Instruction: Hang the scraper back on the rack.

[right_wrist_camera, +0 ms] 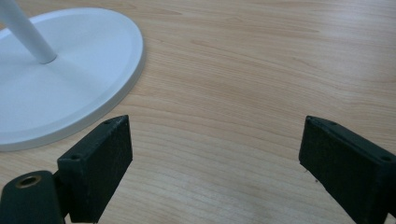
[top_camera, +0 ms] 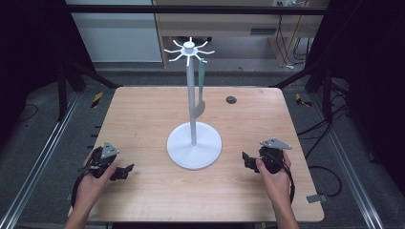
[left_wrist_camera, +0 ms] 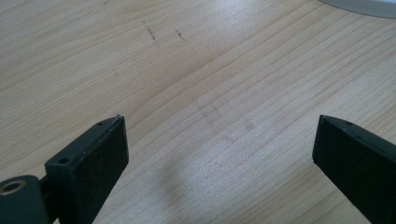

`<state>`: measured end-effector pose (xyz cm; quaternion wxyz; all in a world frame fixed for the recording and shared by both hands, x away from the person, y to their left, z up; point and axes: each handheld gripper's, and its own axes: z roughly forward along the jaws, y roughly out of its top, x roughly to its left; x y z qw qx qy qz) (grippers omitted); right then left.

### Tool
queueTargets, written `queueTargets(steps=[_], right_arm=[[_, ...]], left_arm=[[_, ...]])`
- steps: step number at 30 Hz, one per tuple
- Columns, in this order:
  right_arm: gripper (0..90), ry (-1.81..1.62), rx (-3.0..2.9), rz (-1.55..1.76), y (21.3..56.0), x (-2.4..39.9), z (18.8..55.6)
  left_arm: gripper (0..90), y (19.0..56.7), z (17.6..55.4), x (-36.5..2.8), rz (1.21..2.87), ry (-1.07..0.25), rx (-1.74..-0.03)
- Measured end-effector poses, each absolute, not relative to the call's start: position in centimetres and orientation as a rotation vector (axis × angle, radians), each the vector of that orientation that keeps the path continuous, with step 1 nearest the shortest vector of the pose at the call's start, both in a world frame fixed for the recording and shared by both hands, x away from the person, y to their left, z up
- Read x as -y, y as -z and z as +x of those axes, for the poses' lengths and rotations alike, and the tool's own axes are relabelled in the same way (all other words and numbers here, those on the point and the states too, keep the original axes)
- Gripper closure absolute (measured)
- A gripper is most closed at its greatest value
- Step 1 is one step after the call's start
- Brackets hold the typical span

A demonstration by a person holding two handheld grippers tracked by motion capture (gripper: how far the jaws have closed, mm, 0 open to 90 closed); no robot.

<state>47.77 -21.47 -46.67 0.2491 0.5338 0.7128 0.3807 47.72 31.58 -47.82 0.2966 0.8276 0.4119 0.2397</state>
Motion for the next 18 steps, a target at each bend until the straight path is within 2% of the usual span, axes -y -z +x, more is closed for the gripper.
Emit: queueTargets(steps=[18], right_arm=[[11.7, -1.060, -1.881, 1.520, 48.6, 22.8, 48.0]], left_arm=[[3.2, 47.9, 47.9, -31.0, 2.206, -0.637, -1.082]])
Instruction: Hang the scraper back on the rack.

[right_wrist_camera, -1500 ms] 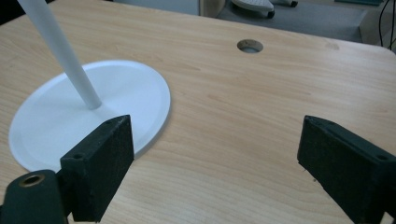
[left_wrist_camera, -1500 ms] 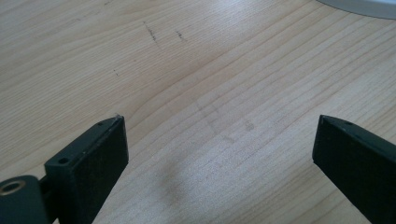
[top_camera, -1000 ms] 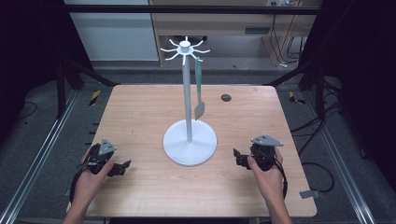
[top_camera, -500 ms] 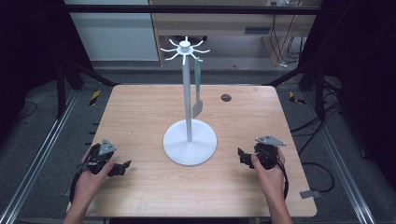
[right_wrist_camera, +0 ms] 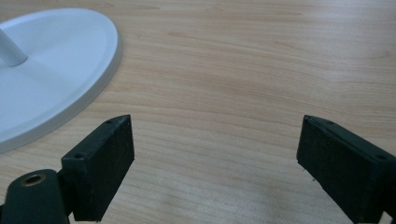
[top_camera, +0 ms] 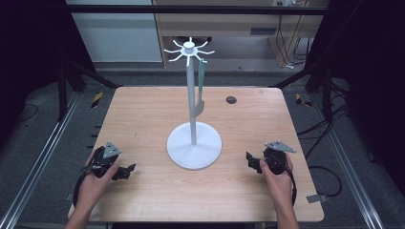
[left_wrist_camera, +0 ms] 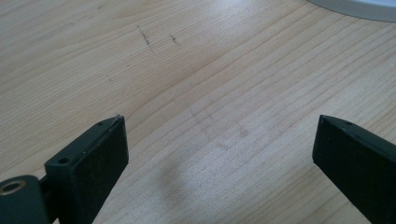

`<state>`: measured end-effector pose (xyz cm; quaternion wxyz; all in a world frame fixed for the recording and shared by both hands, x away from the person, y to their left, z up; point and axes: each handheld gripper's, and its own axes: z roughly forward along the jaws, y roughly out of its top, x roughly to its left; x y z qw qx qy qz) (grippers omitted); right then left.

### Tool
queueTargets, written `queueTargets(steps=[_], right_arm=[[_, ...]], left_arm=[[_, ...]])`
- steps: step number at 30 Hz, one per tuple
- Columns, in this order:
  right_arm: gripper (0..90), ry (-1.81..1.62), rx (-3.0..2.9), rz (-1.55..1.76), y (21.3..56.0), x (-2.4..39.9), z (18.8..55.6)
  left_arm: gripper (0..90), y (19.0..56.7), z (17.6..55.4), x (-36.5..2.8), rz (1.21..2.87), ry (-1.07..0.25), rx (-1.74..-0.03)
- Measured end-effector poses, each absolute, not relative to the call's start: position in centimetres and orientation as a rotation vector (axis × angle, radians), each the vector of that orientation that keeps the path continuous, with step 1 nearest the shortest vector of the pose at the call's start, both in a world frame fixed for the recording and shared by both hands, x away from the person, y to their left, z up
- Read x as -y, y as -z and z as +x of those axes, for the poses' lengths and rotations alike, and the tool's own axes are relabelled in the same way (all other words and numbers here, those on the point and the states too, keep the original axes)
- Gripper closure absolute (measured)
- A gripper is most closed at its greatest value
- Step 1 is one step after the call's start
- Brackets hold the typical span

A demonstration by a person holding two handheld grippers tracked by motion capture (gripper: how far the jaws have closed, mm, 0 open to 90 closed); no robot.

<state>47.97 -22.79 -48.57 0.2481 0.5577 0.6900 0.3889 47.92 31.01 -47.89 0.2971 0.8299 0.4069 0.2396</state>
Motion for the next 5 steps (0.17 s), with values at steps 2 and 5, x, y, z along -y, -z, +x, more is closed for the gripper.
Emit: queueTargets(steps=[2, 5], right_arm=[[11.7, -1.058, -1.880, 1.531, 48.60, 22.83, 47.96], [11.7, -1.062, -1.880, 1.536, 48.59, 22.89, 47.92]], left_arm=[[3.3, 47.89, 47.90, -30.95, 2.207, -0.638, -1.079], [3.2, 47.91, 47.92, -30.92, 2.206, -0.639, -1.077]])
